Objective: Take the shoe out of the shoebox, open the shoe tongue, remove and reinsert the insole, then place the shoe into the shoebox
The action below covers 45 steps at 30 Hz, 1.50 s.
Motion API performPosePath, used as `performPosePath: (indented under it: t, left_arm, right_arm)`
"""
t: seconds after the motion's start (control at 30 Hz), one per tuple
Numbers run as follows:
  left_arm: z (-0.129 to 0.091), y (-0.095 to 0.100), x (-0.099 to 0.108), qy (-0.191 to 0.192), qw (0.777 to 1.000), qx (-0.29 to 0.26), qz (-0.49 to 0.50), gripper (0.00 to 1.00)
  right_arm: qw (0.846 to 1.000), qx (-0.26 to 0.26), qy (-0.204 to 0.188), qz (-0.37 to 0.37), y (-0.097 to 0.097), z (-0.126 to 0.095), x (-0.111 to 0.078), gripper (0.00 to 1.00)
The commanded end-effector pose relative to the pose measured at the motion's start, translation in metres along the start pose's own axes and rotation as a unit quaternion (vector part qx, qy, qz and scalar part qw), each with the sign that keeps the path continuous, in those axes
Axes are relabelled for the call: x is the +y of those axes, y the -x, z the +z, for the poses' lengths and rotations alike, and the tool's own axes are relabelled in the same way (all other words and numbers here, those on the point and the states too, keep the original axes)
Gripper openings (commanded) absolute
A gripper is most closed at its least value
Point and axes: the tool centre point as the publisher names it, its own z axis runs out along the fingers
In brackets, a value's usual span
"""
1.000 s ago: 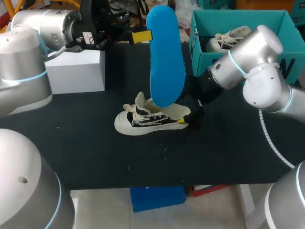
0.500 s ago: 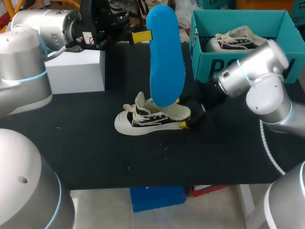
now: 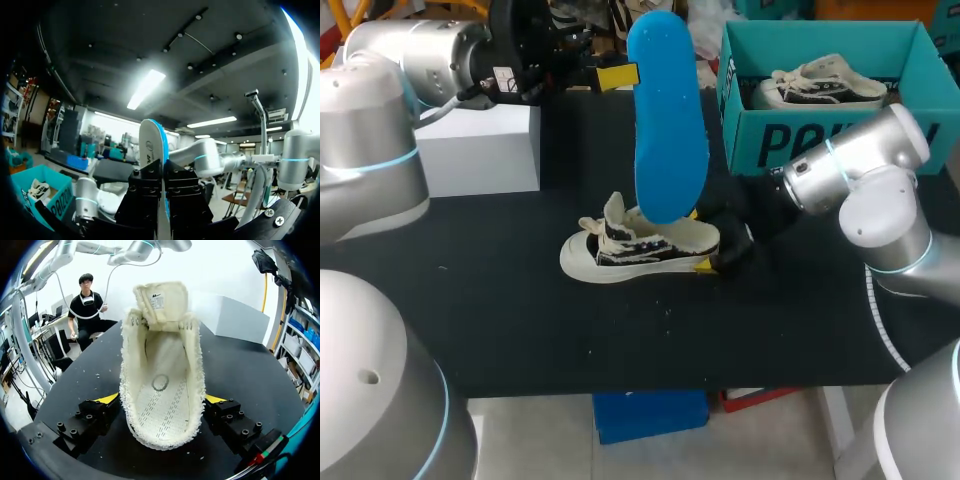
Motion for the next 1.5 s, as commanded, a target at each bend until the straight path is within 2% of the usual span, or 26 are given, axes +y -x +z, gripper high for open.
performPosePath:
  t: [0.03, 0.27, 0.4, 0.47, 0.57, 0.77, 1.0, 1.17, 1.37, 1.5]
  left_arm:
    - [0.000, 0.000, 0.001, 0.000, 1.000, 0.000, 0.001, 0.00]
    - [0.000, 0.000, 0.001, 0.000, 1.000, 0.000, 0.001, 0.00]
    - [0.000, 0.000, 0.001, 0.000, 1.000, 0.000, 0.001, 0.00]
    - [0.000, 0.000, 0.001, 0.000, 1.000, 0.000, 0.001, 0.00]
    - [0.000, 0.000, 0.001, 0.000, 1.000, 0.000, 0.001, 0.00]
    - [0.000, 0.000, 0.001, 0.000, 1.000, 0.000, 0.001, 0.00]
    - [0.000, 0.000, 0.001, 0.000, 1.000, 0.000, 0.001, 0.00]
    - [0.000, 0.000, 0.001, 0.000, 1.000, 0.000, 0.001, 0.00]
    - [0.000, 0.000, 0.001, 0.000, 1.000, 0.000, 0.001, 0.00]
    - [0.000, 0.000, 0.001, 0.000, 1.000, 0.000, 0.001, 0.00]
  right_arm:
    - [1.000, 0.000, 0.002, 0.001, 0.000, 0.004, -0.003, 1.00]
    - [1.000, 0.002, 0.005, 0.001, 0.000, 0.004, -0.003, 1.00]
    - [1.000, -0.002, -0.015, -0.001, 0.001, -0.005, 0.000, 1.00]
    - [0.999, 0.001, -0.048, 0.000, 0.003, -0.013, 0.003, 1.00]
    - [0.991, 0.010, -0.132, 0.014, 0.006, -0.024, 0.008, 1.00]
    - [0.977, 0.013, -0.212, 0.025, 0.013, -0.040, 0.017, 1.00]
    - [0.946, 0.031, -0.322, 0.026, 0.023, -0.050, 0.030, 1.00]
    - [0.917, 0.033, -0.396, 0.012, 0.030, -0.052, 0.041, 1.00]
    - [0.895, 0.021, -0.446, -0.014, 0.037, -0.047, 0.057, 1.00]
    - [0.894, 0.012, -0.448, -0.029, 0.041, -0.041, 0.063, 1.00]
